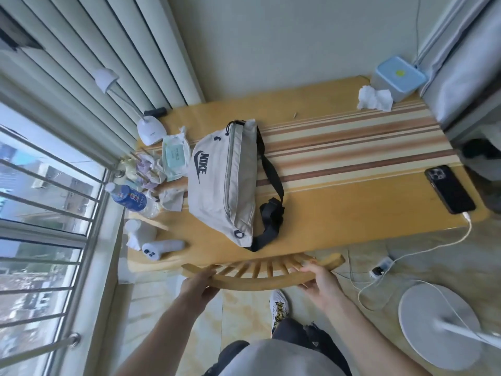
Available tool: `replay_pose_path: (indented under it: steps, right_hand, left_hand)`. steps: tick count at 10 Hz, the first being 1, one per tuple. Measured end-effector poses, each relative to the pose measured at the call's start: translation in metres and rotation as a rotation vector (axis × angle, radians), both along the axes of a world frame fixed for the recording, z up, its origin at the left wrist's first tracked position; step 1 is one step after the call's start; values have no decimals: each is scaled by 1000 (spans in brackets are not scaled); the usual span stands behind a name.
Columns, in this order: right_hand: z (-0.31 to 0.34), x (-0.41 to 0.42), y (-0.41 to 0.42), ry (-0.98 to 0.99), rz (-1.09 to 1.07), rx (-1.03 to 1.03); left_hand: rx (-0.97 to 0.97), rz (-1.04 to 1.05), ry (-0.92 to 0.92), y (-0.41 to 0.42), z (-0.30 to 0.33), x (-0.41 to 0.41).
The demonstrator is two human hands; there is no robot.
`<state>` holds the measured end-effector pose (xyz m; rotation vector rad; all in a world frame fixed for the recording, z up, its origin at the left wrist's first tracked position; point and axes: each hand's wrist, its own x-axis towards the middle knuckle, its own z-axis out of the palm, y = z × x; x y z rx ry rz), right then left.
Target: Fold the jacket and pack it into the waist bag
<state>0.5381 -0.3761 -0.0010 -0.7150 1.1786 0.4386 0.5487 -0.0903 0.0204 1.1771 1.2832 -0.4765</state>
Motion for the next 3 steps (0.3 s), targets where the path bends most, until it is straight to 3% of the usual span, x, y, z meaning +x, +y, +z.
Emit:
replay_pose_path:
  steps: [3]
  right_hand:
    - [22,-13,14,-1,71,-265]
  left_hand:
    - [-36,-50,-164,9,35,-33]
